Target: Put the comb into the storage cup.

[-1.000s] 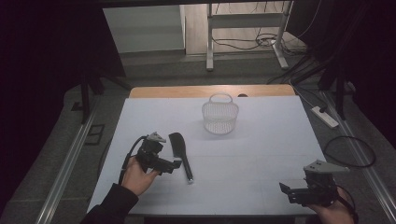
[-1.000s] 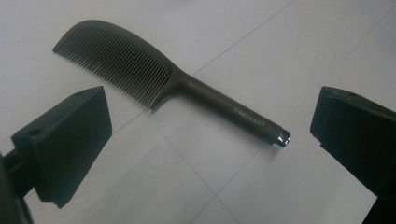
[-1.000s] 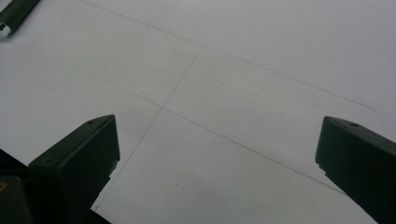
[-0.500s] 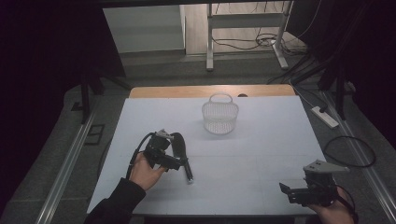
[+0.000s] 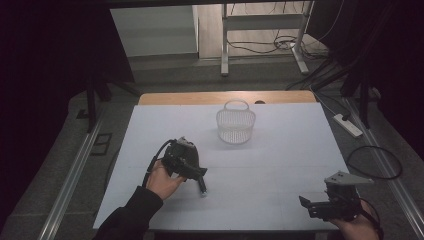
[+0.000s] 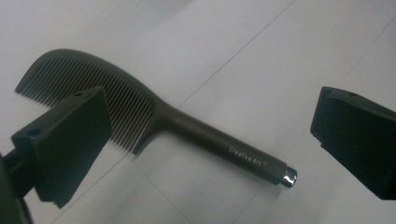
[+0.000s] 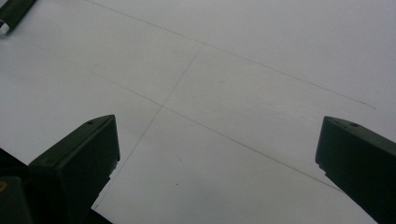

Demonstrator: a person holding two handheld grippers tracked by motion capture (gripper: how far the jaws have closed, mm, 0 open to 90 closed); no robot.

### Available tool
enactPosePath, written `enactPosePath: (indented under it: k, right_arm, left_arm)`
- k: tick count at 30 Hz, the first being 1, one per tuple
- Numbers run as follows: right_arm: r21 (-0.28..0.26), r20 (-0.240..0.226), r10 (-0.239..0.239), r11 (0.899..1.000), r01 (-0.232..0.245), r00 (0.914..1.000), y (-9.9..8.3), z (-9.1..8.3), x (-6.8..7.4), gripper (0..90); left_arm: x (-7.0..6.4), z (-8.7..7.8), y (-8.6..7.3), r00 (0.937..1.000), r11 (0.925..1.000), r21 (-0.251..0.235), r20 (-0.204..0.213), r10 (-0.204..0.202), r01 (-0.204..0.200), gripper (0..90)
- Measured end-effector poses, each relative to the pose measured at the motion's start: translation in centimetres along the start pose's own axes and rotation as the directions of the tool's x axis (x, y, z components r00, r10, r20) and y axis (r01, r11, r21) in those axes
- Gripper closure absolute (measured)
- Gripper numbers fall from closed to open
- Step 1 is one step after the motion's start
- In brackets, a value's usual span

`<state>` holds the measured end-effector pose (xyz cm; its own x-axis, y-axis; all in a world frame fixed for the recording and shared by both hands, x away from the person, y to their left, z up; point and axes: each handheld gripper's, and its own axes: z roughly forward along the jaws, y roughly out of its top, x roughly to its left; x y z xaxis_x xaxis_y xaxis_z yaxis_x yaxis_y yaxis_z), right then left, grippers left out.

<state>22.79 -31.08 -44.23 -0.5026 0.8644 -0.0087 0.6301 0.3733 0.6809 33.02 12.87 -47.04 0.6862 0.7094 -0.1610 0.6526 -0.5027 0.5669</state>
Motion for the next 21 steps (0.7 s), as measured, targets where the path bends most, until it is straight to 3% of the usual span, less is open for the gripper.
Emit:
enactPosePath:
  k: [13, 17, 21]
  right_arm:
    - [0.0, -0.001, 0.0, 1.0, 0.0, 1.0, 0.0, 0.0, 0.0, 0.1]
    - [-0.002, -0.001, -0.001, 1.0, 0.001, 1.0, 0.0, 0.0, 0.0, 0.2]
    - [-0.002, -0.002, -0.003, 1.0, 0.003, 1.0, 0.0, 0.0, 0.0, 0.3]
  left_arm:
    - [-1.2, 1.7, 1.7, 0.9992, 0.9992, 0.021, 0.021, 0.035, -0.035, 0.0]
    - [-1.5, 2.2, 1.8, 0.999, 0.9979, 0.045, 0.002, 0.046, -0.046, 0.2]
    - [-1.7, 2.5, 1.6, 0.9983, 0.9964, 0.067, -0.025, 0.054, -0.052, 8.0]
